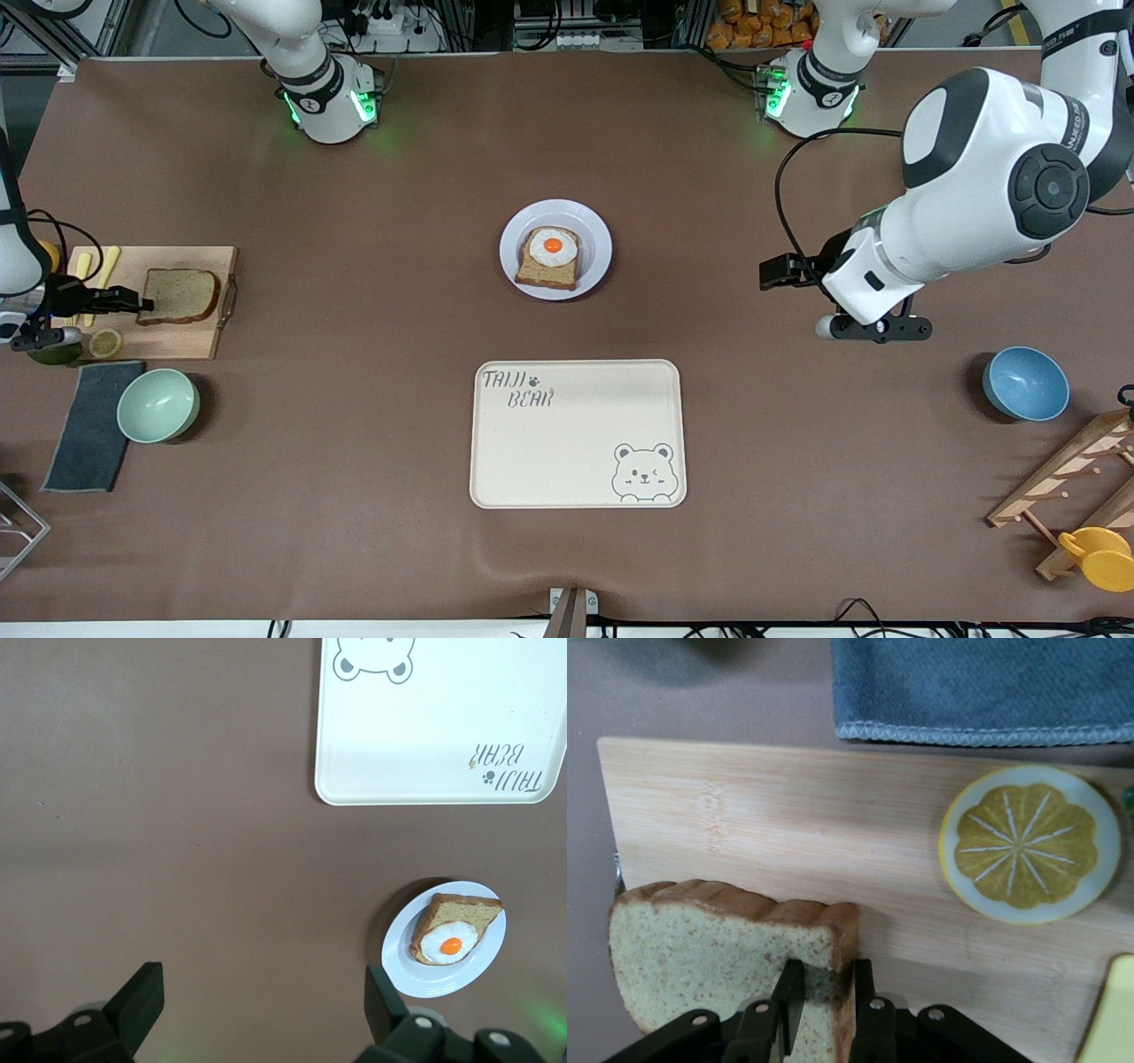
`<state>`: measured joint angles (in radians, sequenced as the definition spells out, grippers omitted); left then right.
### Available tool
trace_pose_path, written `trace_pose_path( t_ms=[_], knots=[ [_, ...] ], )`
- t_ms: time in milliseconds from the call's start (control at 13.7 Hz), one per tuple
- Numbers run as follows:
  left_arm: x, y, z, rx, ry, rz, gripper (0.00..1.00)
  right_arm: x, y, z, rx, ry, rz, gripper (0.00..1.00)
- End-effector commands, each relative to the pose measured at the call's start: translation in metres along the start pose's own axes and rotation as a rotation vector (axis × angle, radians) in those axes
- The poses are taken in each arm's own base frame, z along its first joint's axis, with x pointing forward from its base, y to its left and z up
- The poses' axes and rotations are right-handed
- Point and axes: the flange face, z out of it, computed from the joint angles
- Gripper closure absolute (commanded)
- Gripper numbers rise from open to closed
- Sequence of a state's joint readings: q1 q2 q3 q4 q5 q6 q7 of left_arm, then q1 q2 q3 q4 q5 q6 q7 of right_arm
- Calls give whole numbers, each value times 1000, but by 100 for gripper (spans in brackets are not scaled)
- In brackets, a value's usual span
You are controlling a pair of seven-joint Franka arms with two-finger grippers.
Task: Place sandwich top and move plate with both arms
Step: 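Grasp the bread slice with the right gripper while the left gripper moves inward, then lift the bread slice with the right gripper and carry it to the plate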
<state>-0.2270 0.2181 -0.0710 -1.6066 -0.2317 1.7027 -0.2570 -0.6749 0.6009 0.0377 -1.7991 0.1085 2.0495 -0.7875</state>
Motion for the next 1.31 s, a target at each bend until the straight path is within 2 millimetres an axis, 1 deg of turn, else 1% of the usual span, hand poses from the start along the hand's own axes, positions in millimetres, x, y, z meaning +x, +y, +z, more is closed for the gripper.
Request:
trace_pose_path(
  t_ms=[0, 146, 219, 438, 584, 803, 949, 1022, 1095, 1168, 1241],
  knots=[
    [-2, 2, -5, 8, 19, -7, 0, -6, 10, 2, 43, 45, 4, 99],
    [-2, 2, -6, 9, 24, -7, 0, -4, 9, 2, 44, 45, -1, 100],
    [1, -3, -6, 7, 26, -14, 0, -1, 6, -2, 40, 46, -8, 100],
    [7, -5, -5, -2, 53, -18, 0, 15, -16, -16, 51, 22, -37, 100],
    [10, -4, 8, 5, 34, -22, 0, 18, -19, -28, 69, 6, -40, 100],
    [6, -5, 23, 13, 17, -22, 0, 30, -35, -49, 99, -31, -40, 100],
    [7, -8, 27, 12, 25, -27, 0, 41, -56, -66, 117, -70, -31, 100],
    [7, -9, 27, 12, 25, -28, 0, 46, -70, -76, 117, -81, -49, 100],
    [7, -10, 28, 12, 24, -31, 0, 53, -91, -86, 113, -89, -75, 100],
    [7, -11, 29, 13, 22, -33, 0, 56, -104, -93, 108, -97, -57, 100],
    [7, -13, 28, 12, 24, -35, 0, 57, -113, -96, 126, -105, -43, 100]
  ],
)
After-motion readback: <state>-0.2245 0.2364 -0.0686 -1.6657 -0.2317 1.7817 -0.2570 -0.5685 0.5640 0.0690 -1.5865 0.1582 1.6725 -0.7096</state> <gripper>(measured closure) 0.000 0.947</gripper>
